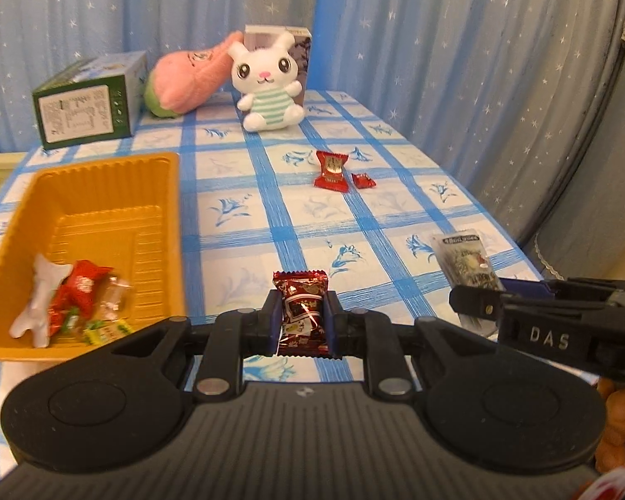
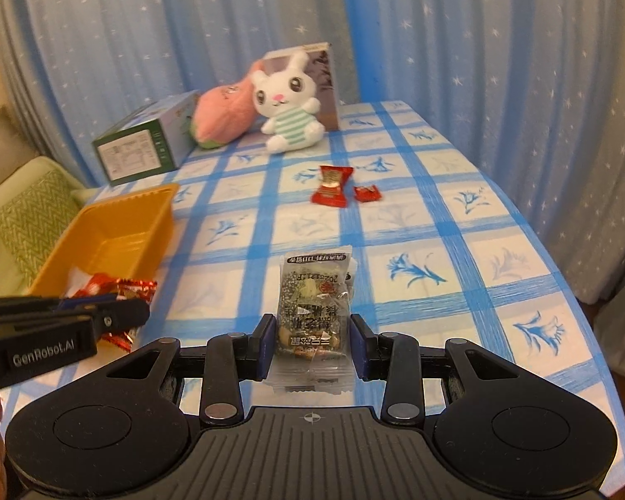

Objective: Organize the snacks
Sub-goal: 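Carry the clear-wrapped packet and brown candy over the orange tray with both tools, then open both tools to drop the packet and brown candy into the tray, then move both open tools away from the tray to the last red candies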

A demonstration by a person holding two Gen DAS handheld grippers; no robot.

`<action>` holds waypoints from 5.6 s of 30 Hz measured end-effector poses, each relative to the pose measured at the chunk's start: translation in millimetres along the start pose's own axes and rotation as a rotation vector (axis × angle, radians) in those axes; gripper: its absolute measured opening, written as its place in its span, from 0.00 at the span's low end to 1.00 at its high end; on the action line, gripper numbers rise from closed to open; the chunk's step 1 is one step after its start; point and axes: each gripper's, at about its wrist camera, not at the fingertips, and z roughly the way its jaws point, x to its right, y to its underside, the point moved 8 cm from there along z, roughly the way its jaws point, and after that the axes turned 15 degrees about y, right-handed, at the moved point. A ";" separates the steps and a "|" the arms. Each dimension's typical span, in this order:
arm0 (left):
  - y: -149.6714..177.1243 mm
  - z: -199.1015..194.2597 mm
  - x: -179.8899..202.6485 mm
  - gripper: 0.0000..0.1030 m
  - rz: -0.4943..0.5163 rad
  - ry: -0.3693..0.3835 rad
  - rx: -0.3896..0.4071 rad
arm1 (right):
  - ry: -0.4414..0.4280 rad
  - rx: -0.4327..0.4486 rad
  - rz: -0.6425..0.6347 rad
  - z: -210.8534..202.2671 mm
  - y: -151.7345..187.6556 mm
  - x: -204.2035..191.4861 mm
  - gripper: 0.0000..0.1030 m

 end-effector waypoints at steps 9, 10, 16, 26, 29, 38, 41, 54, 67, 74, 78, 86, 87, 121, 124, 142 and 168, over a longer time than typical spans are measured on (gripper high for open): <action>5.3 -48.6 -7.6 0.18 -0.002 -0.034 0.028 | -0.031 0.039 -0.071 -33.6 5.5 -31.9 0.36; 6.3 -52.7 -9.6 0.18 -0.005 -0.039 0.029 | -0.035 0.041 -0.078 -36.1 6.0 -35.2 0.36; 10.8 -71.2 -20.6 0.18 -0.019 -0.063 0.036 | -0.062 0.057 -0.116 -47.3 6.3 -57.0 0.36; 15.8 -89.9 -37.8 0.18 -0.039 -0.092 0.048 | -0.104 0.069 -0.157 -56.4 6.2 -86.2 0.36; 17.5 -93.5 -43.1 0.18 -0.048 -0.099 0.050 | -0.114 0.068 -0.166 -57.1 6.1 -92.6 0.36; 18.6 -103.3 -60.5 0.18 -0.072 -0.126 0.057 | -0.137 0.067 -0.187 -55.4 5.6 -110.3 0.36; 18.6 -105.5 -65.2 0.18 -0.078 -0.135 0.059 | -0.145 0.066 -0.193 -53.4 5.8 -116.2 0.36; 20.4 -110.4 -87.9 0.18 -0.110 -0.156 0.058 | -0.175 0.054 -0.218 -42.3 5.9 -140.6 0.36; 20.4 -104.0 -111.0 0.18 -0.132 -0.166 0.041 | -0.211 0.042 -0.238 -25.0 -0.5 -169.4 0.36; 16.9 -96.9 -125.2 0.18 -0.138 -0.170 0.031 | -0.225 0.033 -0.245 -11.0 -5.4 -184.2 0.36; 13.4 -91.8 -134.2 0.18 -0.141 -0.170 0.026 | -0.230 0.024 -0.247 -0.6 -8.5 -192.1 0.36; 4.5 -81.5 -151.9 0.18 -0.139 -0.173 0.018 | -0.244 0.012 -0.245 17.4 -19.3 -207.9 0.36; 4.3 -81.3 -152.6 0.18 -0.137 -0.173 0.017 | -0.245 0.012 -0.245 19.3 -20.7 -209.7 0.36; -20.9 -32.9 -216.6 0.18 -0.122 -0.173 -0.039 | -0.239 -0.026 -0.248 73.1 -40.6 -235.0 0.36; -22.6 -28.4 -219.9 0.18 -0.122 -0.171 -0.041 | -0.235 -0.030 -0.247 78.5 -41.4 -237.0 0.36; -13.9 -59.3 -228.9 0.34 -0.145 -0.215 0.020 | -0.284 -0.053 -0.199 83.3 -41.9 -243.2 0.36; 2.6 -100.8 -115.6 0.83 -0.136 -0.148 0.083 | -0.136 -0.033 -0.057 -0.2 -13.8 -115.1 0.64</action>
